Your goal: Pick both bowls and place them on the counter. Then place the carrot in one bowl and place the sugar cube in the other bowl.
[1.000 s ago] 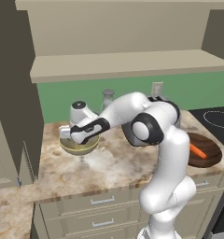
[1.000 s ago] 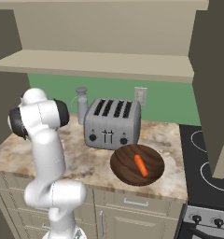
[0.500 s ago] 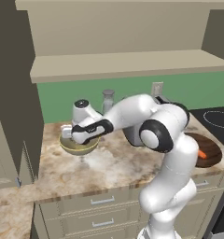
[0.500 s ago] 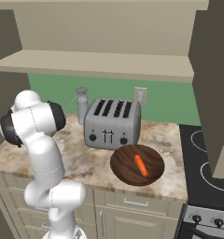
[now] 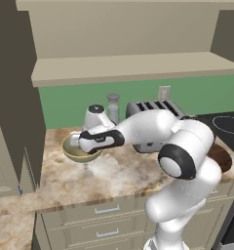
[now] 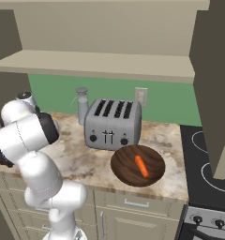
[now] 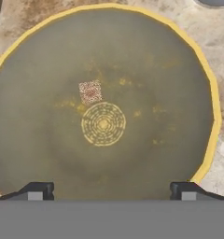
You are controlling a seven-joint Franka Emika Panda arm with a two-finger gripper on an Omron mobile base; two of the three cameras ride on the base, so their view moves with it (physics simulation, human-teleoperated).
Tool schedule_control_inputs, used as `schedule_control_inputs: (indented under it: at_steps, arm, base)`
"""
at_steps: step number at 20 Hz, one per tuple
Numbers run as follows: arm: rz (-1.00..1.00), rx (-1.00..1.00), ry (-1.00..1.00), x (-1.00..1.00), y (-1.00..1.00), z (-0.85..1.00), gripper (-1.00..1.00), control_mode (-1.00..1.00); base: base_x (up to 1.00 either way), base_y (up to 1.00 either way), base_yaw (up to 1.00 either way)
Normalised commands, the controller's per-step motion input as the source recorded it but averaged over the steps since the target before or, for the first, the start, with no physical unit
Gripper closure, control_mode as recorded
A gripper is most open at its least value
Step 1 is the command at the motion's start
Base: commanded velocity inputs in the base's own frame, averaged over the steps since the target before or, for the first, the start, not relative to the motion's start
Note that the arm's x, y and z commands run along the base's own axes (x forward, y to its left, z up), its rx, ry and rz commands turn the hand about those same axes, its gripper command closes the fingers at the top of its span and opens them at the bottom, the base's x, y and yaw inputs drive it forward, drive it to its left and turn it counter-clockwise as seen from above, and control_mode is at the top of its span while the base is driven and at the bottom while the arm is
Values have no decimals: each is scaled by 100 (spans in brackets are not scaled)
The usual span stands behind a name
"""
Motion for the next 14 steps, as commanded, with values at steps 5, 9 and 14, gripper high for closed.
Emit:
schedule_control_inputs:
  at_steps: [5, 9, 14]
  arm:
    - [0, 2, -2, -48, -18, 40, -100, -100]
    - [0, 0, -1, -58, -24, 31, -100, -100]
    - [1, 0, -1, -60, -22, 26, -100, -100]
  base:
    - [0, 0, 0]
    - [0, 0, 0]
    - [0, 0, 0]
